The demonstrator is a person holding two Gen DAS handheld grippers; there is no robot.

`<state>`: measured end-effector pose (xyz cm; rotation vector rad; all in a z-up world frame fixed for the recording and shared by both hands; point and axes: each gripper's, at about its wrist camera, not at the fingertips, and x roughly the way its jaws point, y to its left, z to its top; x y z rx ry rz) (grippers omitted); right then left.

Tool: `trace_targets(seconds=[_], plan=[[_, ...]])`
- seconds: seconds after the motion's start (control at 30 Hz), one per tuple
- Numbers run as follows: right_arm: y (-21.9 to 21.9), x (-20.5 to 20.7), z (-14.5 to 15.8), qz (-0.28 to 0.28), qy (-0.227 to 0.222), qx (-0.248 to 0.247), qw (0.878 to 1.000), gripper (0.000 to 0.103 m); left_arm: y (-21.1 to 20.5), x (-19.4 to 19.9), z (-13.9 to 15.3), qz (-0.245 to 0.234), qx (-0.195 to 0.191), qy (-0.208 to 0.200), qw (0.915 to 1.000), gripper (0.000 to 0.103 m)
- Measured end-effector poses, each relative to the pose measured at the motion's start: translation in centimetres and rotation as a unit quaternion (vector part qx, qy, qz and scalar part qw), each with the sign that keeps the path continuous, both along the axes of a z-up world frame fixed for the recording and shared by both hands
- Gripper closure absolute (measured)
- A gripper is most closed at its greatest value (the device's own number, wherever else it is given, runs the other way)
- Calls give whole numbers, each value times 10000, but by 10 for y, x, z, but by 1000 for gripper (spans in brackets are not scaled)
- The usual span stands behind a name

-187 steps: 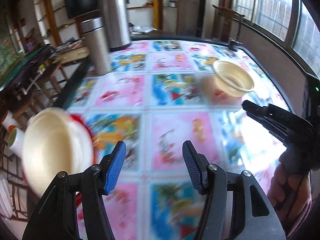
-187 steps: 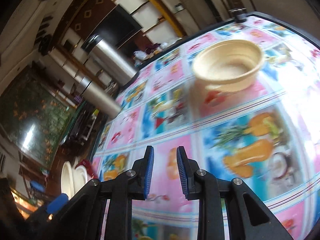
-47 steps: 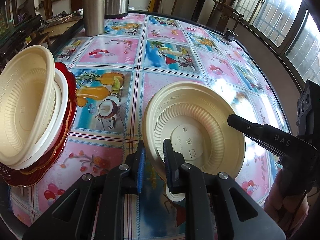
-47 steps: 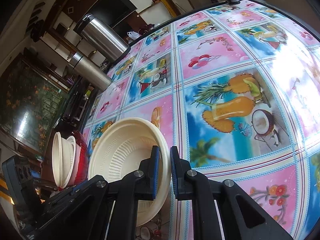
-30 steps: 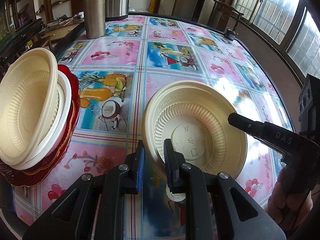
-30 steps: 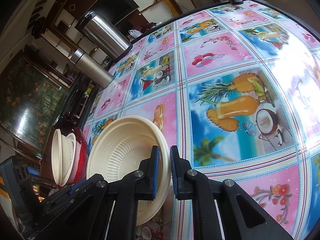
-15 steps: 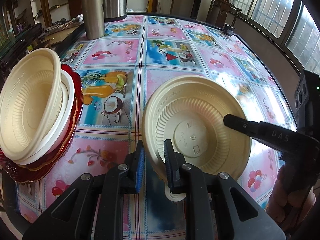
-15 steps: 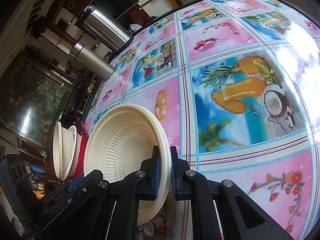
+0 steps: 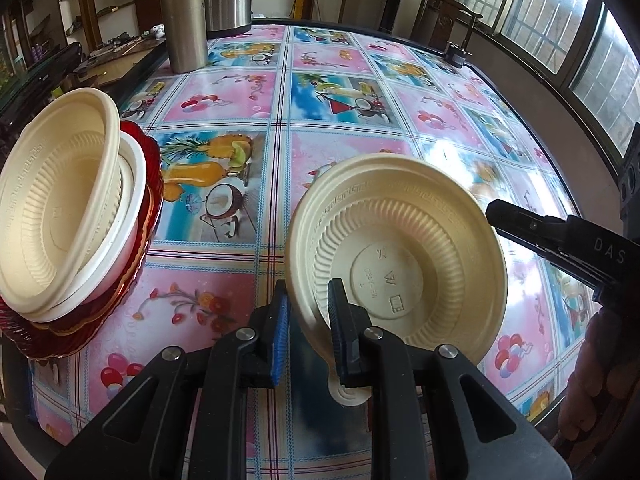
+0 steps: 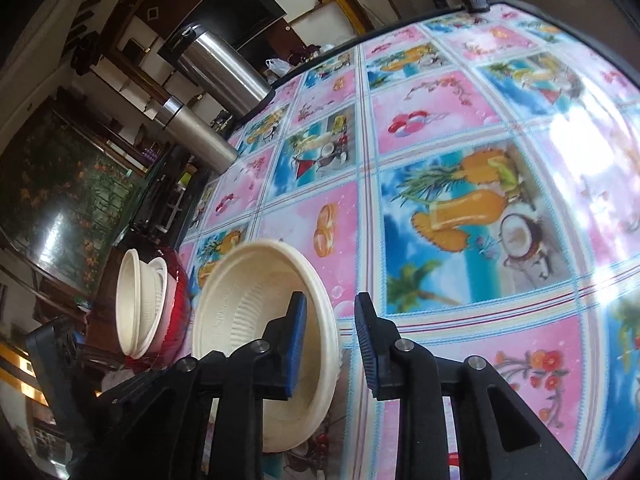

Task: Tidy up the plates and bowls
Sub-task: 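Lift both beige bowls off the tablecloth and hold them up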

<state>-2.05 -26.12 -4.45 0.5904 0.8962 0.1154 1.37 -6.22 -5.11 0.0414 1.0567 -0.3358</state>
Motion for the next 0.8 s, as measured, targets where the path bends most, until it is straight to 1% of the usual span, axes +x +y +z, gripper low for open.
trace_targets(seconds=[0.17,0.3,0.4,0.5,0.53,0.6,0.8], plan=[[-2,-1,1,-14,9,-195,9998,75,0,-1,-1,6,16,-7,10000,86],[0,0,-7,26,103,-157,9998,75,0,-1,-1,9,24,2,10000,86],[3,0,-8,55,122,-213,9997,79,-1,-1,-1,-17,15,-6,10000,86],[5,-1,-7,72,61,-169,9998,90,-1,-1,-2,-28,26,-17,10000,85],[7,-1,-7,86,49,-223,9997,92,-1,-1,-2,-25,6,-9,10000,85],[9,-1,-5,91,33,-301,9995,93,0,0,-2,-32,5,-12,10000,84],[10,-1,-6,24,1,-331,9995,93,-1,-1,-2,-36,11,-20,10000,84]])
